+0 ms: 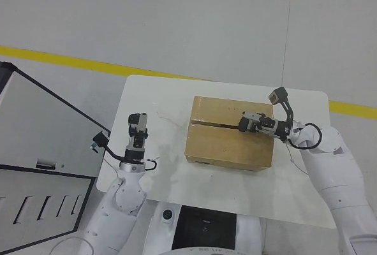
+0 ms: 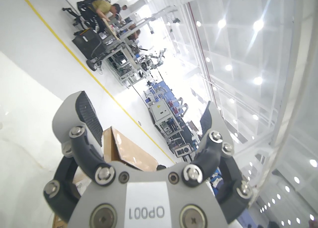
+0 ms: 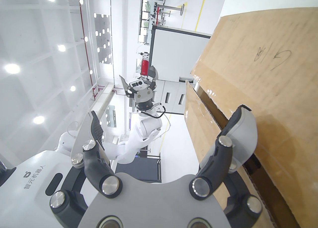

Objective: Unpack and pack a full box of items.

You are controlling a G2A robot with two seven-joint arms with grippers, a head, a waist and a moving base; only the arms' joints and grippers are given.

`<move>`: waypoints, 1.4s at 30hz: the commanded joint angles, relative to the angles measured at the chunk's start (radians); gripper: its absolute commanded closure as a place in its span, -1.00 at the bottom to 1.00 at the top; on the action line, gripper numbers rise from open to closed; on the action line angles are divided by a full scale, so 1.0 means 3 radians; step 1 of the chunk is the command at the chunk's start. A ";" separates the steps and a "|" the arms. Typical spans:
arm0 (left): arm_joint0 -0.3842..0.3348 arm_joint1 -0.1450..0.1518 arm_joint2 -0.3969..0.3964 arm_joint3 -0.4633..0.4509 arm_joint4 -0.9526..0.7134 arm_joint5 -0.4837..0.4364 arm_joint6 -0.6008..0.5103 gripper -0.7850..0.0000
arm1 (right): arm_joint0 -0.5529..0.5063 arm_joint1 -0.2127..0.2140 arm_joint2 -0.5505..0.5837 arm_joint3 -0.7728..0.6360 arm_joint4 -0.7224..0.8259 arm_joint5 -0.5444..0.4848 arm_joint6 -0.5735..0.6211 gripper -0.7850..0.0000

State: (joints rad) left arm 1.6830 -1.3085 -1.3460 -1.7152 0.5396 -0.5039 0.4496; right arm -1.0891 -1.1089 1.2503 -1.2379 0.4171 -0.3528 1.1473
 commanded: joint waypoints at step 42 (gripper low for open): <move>-0.0781 0.0058 0.0292 0.1217 0.4364 0.1485 -0.0115 -1.00 | 0.0000 0.0000 0.0000 0.0000 0.0000 0.0000 0.0000 -1.00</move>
State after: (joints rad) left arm 1.4546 -1.2892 -1.2725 -1.3610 1.8314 -0.0794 0.4204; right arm -1.0891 -1.1090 1.2503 -1.2379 0.4171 -0.3529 1.1473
